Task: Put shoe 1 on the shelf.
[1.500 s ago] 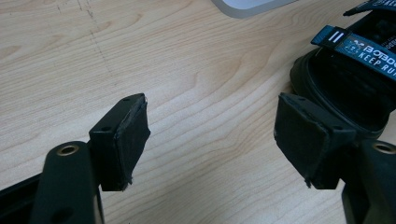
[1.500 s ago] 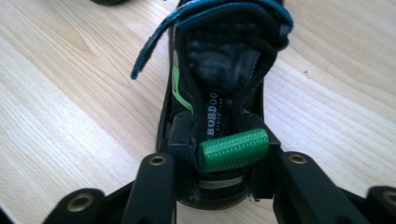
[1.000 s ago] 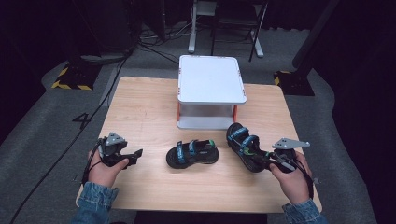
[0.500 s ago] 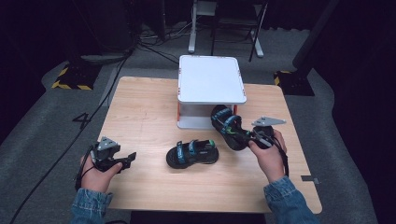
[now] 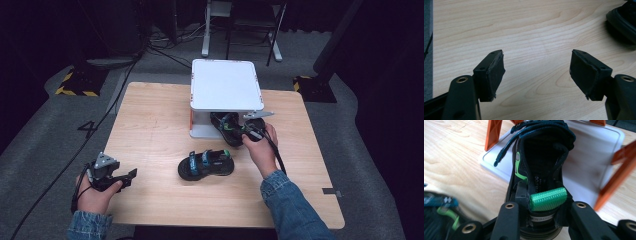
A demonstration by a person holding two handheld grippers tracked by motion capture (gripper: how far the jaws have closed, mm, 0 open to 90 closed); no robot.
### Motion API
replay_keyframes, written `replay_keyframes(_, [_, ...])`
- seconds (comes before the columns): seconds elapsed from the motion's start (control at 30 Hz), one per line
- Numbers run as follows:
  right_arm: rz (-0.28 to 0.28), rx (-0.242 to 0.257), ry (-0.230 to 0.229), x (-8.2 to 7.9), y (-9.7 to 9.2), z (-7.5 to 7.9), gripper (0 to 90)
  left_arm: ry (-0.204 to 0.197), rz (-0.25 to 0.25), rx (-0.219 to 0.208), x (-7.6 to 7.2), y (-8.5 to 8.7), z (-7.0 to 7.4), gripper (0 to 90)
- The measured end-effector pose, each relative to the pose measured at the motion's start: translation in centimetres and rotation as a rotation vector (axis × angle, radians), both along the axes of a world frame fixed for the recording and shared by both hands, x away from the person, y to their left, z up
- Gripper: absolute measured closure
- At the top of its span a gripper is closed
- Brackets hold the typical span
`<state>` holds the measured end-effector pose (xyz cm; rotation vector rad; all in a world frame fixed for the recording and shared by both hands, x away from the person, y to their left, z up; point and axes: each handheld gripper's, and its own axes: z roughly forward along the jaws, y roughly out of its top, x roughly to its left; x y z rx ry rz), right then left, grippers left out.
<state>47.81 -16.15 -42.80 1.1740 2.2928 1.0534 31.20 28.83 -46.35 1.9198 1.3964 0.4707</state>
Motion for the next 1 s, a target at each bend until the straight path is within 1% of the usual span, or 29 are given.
replay_keyframes(0.07, [-0.006,0.002,0.000,0.3,0.3,-0.2,70.5,0.001,0.004,0.001,-0.1,0.1,-0.1,28.4])
replay_keyframes(0.1, [-0.015,0.001,-0.005,1.0,1.1,-0.7,70.5,0.002,0.006,0.004,-0.2,0.3,-0.1,28.4])
replay_keyframes(0.17, [-0.024,0.001,-0.011,1.4,1.8,-1.2,70.4,0.003,0.009,0.003,-0.3,0.4,-0.2,28.5])
replay_keyframes(0.27, [-0.023,0.002,-0.013,2.0,2.7,-1.9,69.8,0.005,0.007,0.001,-0.2,0.5,-0.2,28.5])
replay_keyframes(0.3, [-0.023,0.002,-0.013,2.0,2.7,-1.9,69.8,0.005,0.007,0.001,-0.2,0.5,-0.2,28.5])
replay_keyframes(0.33, [-0.007,-0.021,-0.051,2.2,3.4,-2.2,67.2,0.004,0.007,0.002,-0.2,0.5,-0.2,28.5])
replay_keyframes(0.4, [0.008,-0.022,-0.074,2.2,3.8,-2.5,59.9,0.002,0.007,-0.003,-0.1,0.4,-0.3,28.5])
replay_keyframes(0.43, [0.010,-0.029,-0.071,2.2,3.8,-2.5,56.5,0.002,0.007,-0.003,-0.1,0.4,-0.3,28.5])
replay_keyframes(0.47, [0.010,-0.029,-0.071,2.2,3.8,-2.5,56.5,0.002,0.007,-0.003,-0.1,0.4,-0.3,28.5])
replay_keyframes(0.5, [0.023,-0.048,-0.080,2.1,3.6,-2.4,49.5,0.005,0.003,-0.001,0.0,0.3,-0.4,28.5])
replay_keyframes(0.53, [0.021,-0.043,-0.085,2.0,3.4,-2.3,47.3,0.007,-0.001,-0.001,0.2,0.2,-0.4,28.5])
replay_keyframes(0.57, [0.021,-0.024,-0.099,1.8,3.1,-2.1,45.0,0.007,-0.002,-0.003,0.2,0.1,-0.4,28.5])
replay_keyframes(0.63, [0.019,-0.007,-0.127,1.3,2.5,-1.5,38.5,0.010,-0.008,-0.005,0.3,-0.1,-0.4,28.5])
replay_keyframes(0.7, [0.028,0.001,-0.143,0.4,1.8,-0.8,37.7,0.004,-0.012,-0.001,0.5,-0.3,-0.3,28.4])
replay_keyframes(0.73, [0.031,0.005,-0.153,-0.1,1.4,-0.5,38.4,0.004,-0.012,-0.003,0.6,-0.4,-0.3,28.4])
replay_keyframes(0.77, [0.035,0.006,-0.157,-0.6,0.9,-0.2,41.7,0.008,-0.018,-0.002,0.6,-0.5,-0.3,28.4])
replay_keyframes(0.8, [0.040,0.007,-0.150,-1.1,0.5,0.0,48.3,0.008,-0.018,-0.002,0.6,-0.5,-0.3,28.4])
replay_keyframes(0.83, [0.040,0.007,-0.150,-1.1,0.5,0.0,48.3,0.010,-0.019,-0.005,0.7,-0.7,-0.4,28.4])
replay_keyframes(0.87, [0.052,0.004,-0.107,-2.1,-0.2,-0.1,60.3,0.008,-0.023,0.001,0.9,-0.9,-0.4,28.4])
replay_keyframes(0.9, [0.065,-0.008,-0.089,-2.3,-0.4,-0.2,66.4,0.009,-0.025,-0.001,1.0,-1.1,-0.4,28.4])
replay_keyframes(0.93, [0.087,-0.021,-0.055,-2.6,-0.6,-0.6,72.5,0.011,-0.030,0.002,1.1,-1.2,-0.4,28.4])
replay_keyframes(0.97, [0.095,-0.023,-0.033,-2.8,-0.7,-0.9,76.1,0.009,-0.038,0.006,1.2,-1.3,-0.4,28.4])
replay_keyframes(1.0, [0.104,-0.034,-0.008,-2.9,-0.7,-1.6,78.9,0.012,-0.040,0.002,1.2,-1.5,-0.4,28.4])
